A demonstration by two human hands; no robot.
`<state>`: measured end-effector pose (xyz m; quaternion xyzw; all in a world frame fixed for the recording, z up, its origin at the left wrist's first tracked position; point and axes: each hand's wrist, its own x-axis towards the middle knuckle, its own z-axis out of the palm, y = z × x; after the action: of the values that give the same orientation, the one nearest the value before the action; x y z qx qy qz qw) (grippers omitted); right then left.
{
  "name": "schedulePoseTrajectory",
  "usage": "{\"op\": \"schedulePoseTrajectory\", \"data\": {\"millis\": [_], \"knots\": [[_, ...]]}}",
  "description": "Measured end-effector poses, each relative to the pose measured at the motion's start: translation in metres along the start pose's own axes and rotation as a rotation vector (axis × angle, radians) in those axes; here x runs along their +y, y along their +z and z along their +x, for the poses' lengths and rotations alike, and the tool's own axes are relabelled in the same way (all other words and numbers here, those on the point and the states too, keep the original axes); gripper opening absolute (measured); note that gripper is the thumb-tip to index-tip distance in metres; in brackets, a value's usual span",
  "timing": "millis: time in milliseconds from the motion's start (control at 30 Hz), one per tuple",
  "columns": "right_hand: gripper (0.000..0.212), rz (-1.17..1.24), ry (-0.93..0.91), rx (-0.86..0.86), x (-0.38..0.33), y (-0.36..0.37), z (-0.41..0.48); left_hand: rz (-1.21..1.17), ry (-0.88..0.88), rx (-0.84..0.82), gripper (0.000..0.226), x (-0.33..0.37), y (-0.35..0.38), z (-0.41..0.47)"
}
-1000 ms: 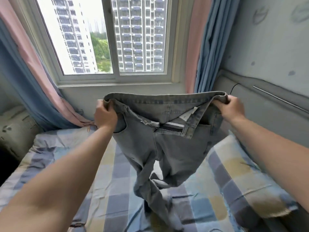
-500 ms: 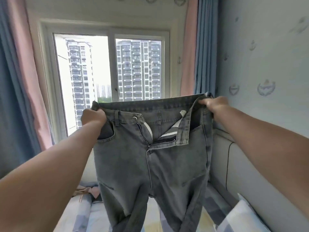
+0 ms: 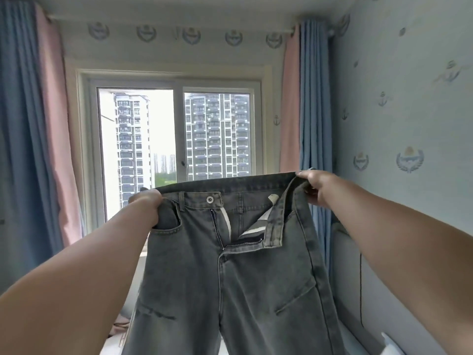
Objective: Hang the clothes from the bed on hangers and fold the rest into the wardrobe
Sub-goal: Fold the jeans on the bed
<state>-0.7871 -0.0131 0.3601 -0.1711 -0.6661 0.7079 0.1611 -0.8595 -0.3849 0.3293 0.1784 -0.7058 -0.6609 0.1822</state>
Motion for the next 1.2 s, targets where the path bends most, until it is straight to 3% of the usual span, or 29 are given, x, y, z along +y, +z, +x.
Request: {"op": "schedulePoseTrajectory", "data": {"millis": [100, 233, 400, 567, 700, 767, 867, 967, 1067, 1133, 1200], "knots": [[0.035, 0.019, 0.088, -0.117, 0.002, 0.016, -0.012, -0.162, -0.091, -0.116, 0.029, -0.006, 0.012, -0.010], [0.038, -0.071, 0.057, -0.245, -0.002, 0.036, -0.028, -0.263, -0.052, -0.272, 0.034, -0.001, 0.034, -0.041], [0.024, -0.110, -0.047, -0.351, -0.007, 0.059, -0.047, -0.374, -0.007, -0.444, 0.031, 0.008, 0.056, -0.072], [0.033, -0.104, -0.190, -0.453, -0.015, 0.078, -0.068, -0.429, 0.085, -0.604, 0.024, 0.015, 0.063, -0.103], [0.018, -0.110, -0.302, -0.463, -0.021, 0.089, -0.085, -0.432, 0.174, -0.836, 0.024, 0.015, 0.060, -0.125], [0.015, -0.115, -0.344, -0.450, -0.025, 0.092, -0.091, -0.341, 0.340, -0.930, 0.026, 0.013, 0.057, -0.132], [0.021, -0.201, -0.404, -0.427, -0.031, 0.102, -0.104, -0.246, 0.498, -0.825, 0.034, 0.003, 0.065, -0.137], [0.027, -0.313, -0.442, -0.398, -0.034, 0.102, -0.110, -0.261, 0.423, -0.623, 0.026, -0.008, 0.070, -0.133], [0.032, -0.371, -0.636, -0.293, -0.030, 0.081, -0.093, -0.289, 0.351, -0.604, 0.025, -0.014, 0.060, -0.120], [0.048, -0.445, -0.753, -0.115, -0.016, 0.064, -0.076, -0.325, 0.348, -0.608, 0.026, -0.011, 0.046, -0.112], [0.085, -0.433, -0.668, -0.043, 0.008, 0.055, -0.060, -0.372, 0.353, -0.617, 0.027, -0.002, 0.029, -0.103]]}}
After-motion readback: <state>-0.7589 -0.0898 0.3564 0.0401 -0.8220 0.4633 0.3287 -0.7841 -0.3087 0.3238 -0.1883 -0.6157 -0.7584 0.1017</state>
